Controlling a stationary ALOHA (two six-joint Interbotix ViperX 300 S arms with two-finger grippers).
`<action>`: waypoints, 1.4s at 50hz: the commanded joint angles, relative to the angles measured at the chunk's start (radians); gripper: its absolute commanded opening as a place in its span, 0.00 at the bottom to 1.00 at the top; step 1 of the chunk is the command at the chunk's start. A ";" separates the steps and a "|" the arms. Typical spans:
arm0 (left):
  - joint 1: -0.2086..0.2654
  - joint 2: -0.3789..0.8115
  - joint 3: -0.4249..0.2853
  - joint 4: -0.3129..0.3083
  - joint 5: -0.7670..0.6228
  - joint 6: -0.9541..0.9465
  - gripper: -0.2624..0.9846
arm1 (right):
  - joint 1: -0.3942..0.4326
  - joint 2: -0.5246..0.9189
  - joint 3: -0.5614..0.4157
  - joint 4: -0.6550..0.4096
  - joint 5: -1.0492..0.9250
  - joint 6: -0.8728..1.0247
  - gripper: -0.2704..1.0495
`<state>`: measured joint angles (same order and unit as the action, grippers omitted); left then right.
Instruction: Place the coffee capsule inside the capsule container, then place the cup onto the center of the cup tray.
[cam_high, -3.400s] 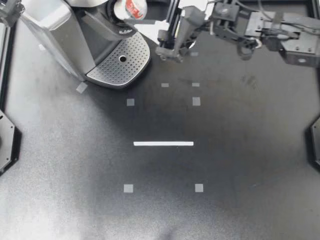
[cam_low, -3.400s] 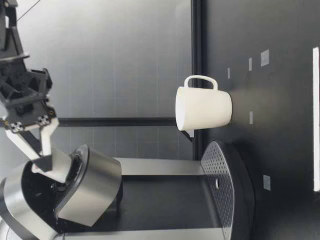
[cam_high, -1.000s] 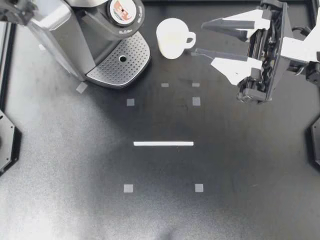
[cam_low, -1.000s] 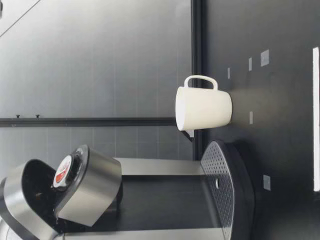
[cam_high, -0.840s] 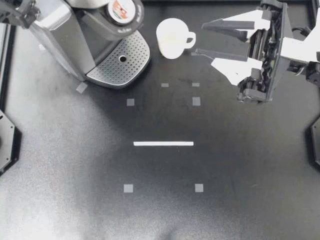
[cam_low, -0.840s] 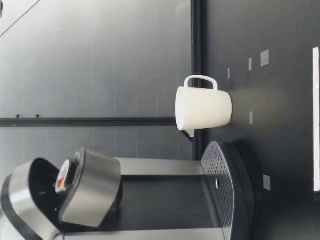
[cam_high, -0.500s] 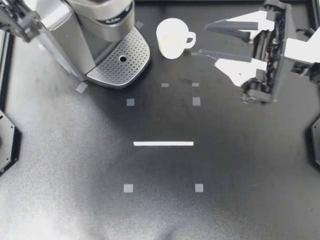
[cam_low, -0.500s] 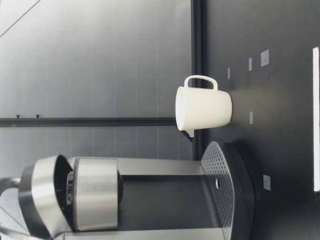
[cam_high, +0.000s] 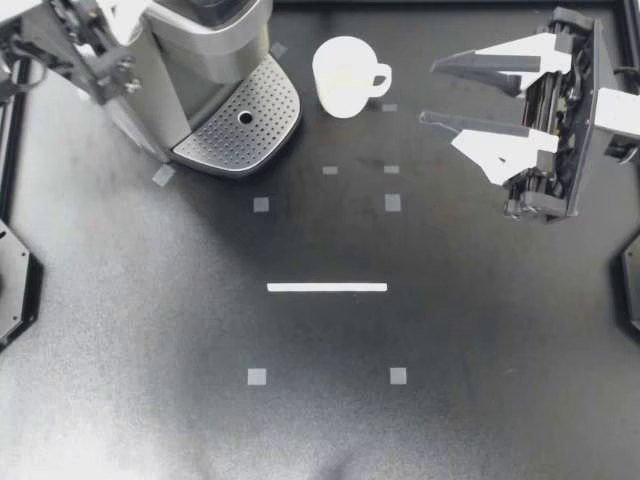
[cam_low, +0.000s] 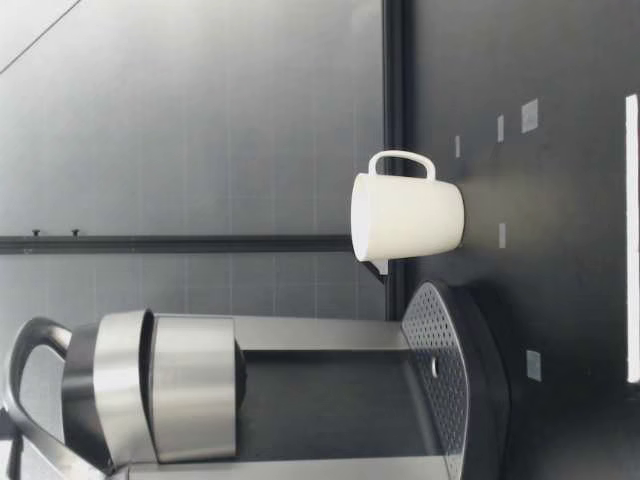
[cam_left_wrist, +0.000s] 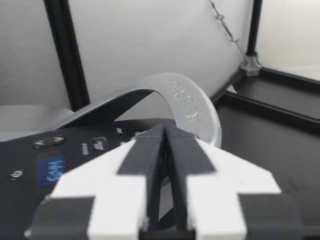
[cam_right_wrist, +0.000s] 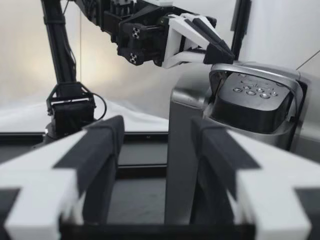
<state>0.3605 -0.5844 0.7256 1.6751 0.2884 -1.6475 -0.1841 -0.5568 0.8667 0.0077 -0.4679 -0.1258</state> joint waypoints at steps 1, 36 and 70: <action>-0.026 0.006 -0.028 -0.005 0.003 -0.003 0.33 | 0.005 -0.012 -0.009 0.000 -0.012 0.005 0.64; -0.078 0.103 -0.057 -0.026 0.086 0.012 0.33 | 0.005 -0.014 0.002 0.000 -0.014 0.012 0.64; -0.268 0.089 -0.295 -0.620 0.719 0.759 0.33 | -0.199 0.106 -0.261 -0.064 0.727 -0.066 0.64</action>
<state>0.1012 -0.4771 0.4939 1.1428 0.9572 -0.9480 -0.3513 -0.4755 0.6811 -0.0368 0.1503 -0.1795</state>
